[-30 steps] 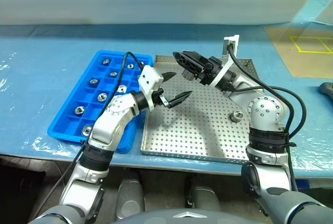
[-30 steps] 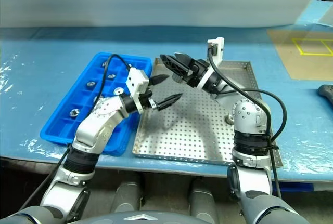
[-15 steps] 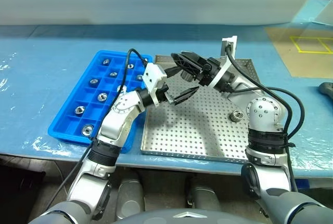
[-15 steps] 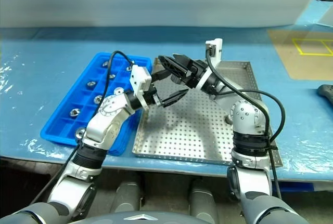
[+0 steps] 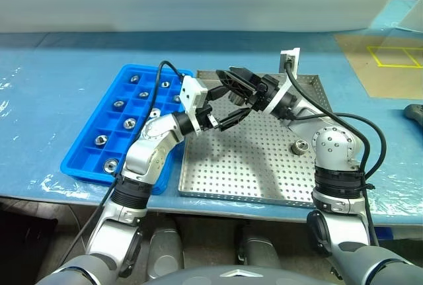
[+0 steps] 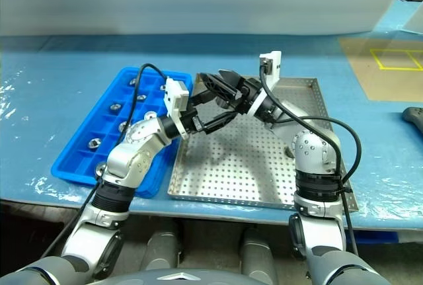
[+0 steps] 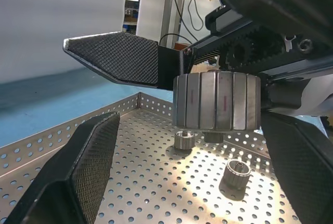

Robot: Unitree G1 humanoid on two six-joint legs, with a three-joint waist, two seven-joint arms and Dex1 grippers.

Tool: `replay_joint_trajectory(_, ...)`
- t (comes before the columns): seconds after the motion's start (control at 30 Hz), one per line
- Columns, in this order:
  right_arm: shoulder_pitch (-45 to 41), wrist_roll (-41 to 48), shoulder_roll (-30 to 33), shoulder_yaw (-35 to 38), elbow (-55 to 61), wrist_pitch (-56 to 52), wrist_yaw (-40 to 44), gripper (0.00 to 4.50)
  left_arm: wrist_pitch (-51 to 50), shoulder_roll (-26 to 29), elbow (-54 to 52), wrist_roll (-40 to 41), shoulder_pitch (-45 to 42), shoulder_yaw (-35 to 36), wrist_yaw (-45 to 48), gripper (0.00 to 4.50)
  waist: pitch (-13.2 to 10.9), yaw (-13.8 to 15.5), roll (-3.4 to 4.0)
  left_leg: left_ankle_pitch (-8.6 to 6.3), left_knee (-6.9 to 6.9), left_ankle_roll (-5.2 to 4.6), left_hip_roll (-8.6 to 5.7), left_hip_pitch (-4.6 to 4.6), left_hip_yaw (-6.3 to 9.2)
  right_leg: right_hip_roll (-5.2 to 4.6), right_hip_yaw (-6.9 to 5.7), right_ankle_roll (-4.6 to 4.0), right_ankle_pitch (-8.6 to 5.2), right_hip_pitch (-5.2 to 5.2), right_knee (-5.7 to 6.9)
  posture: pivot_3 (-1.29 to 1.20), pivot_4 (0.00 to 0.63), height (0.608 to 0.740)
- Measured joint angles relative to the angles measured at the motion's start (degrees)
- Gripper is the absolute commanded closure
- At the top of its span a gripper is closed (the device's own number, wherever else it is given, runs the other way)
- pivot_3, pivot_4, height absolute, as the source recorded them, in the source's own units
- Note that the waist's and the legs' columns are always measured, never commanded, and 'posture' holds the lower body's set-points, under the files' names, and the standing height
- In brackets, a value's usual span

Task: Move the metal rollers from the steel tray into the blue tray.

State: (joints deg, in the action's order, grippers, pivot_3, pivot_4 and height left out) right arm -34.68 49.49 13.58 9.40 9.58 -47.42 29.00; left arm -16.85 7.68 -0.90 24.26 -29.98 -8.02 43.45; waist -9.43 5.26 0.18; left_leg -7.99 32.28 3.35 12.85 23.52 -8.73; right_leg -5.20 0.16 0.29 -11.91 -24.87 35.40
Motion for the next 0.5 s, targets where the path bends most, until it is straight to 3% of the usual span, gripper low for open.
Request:
replay_joint_trajectory(0.07, 0.0, 0.0, 0.0, 0.0, 0.02, 0.15, -0.07, 0.0, 0.01, -0.21, 0.0, 0.0, 0.0, 0.0, 0.09, 0.57, 0.0, -0.01, 0.0, 0.0, 0.0, 0.0, 0.0, 0.0, 0.0, 0.0, 0.0, 0.0, 0.0, 0.0, 0.0, -0.06, 0.15, 0.74)
replay_joint_trajectory(0.3, 0.12, 0.01, -0.03, -0.09, 0.76, 1.32, -0.36, 0.0, -0.49, -1.04, -0.06, 1.9, 0.0, 0.07, 1.54, 2.88, 0.0, -0.02, 0.0, 0.0, -0.01, 0.0, 0.0, 0.0, 0.0, 0.0, 0.0, 0.0, 0.0, 0.0, -0.01, -0.07, 0.15, 0.74)
replay_joint_trajectory(0.5, 0.79, 0.01, -0.02, -0.49, 1.61, 2.11, -0.36, 0.0, -1.31, -1.03, -0.06, 3.03, 0.02, 0.29, 2.01, 2.87, 0.0, -0.03, 0.0, 0.0, -0.02, 0.0, 0.0, 0.01, 0.0, 0.0, 0.0, 0.0, 0.0, 0.0, -0.04, -0.07, 0.15, 0.74)
